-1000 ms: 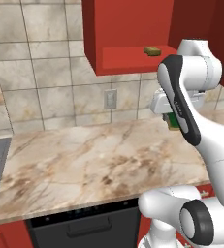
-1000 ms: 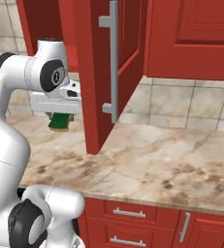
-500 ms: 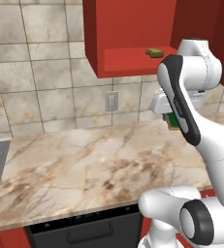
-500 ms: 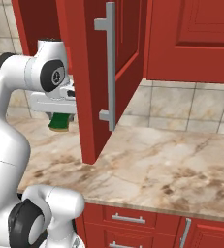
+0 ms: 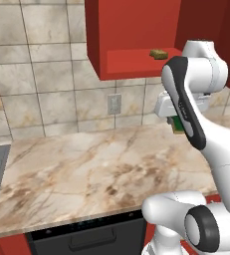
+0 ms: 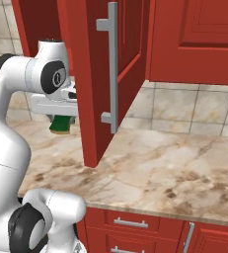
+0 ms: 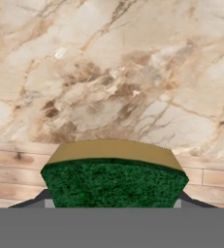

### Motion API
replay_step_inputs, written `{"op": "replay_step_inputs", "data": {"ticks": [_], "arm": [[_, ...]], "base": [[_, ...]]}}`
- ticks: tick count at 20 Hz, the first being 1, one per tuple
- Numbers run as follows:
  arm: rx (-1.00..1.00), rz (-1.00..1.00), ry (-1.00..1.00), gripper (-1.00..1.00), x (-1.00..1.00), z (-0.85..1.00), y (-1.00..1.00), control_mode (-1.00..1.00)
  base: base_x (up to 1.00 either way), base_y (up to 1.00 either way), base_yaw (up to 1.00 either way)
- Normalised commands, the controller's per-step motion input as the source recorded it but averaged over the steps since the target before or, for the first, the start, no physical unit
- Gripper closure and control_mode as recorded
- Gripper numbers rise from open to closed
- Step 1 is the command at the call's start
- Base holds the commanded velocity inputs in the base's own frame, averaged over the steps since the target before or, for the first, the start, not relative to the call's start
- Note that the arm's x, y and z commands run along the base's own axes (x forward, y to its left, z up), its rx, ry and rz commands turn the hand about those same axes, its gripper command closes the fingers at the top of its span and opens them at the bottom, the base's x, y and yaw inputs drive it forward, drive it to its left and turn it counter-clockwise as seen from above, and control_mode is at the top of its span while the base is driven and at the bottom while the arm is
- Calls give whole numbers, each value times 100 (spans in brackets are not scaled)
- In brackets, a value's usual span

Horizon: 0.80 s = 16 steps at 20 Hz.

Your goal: Pick up the sponge and sponge from the sink, and place them back in the cabinet, and close the cabinet door.

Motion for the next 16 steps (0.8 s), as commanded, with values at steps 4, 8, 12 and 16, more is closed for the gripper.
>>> {"op": "replay_step_inputs", "data": {"ticks": [4, 8, 12, 16], "arm": [[0, 0, -1, 100, 0, 0, 0, -100], [0, 0, -17, 100, 0, 4, 0, -100], [0, 0, -31, 100, 0, 23, 0, -100], [0, 0, -33, 100, 1, 27, 0, -100]], "base": [[0, 0, 0], [0, 0, 0], [0, 0, 0], [0, 0, 0]]}}
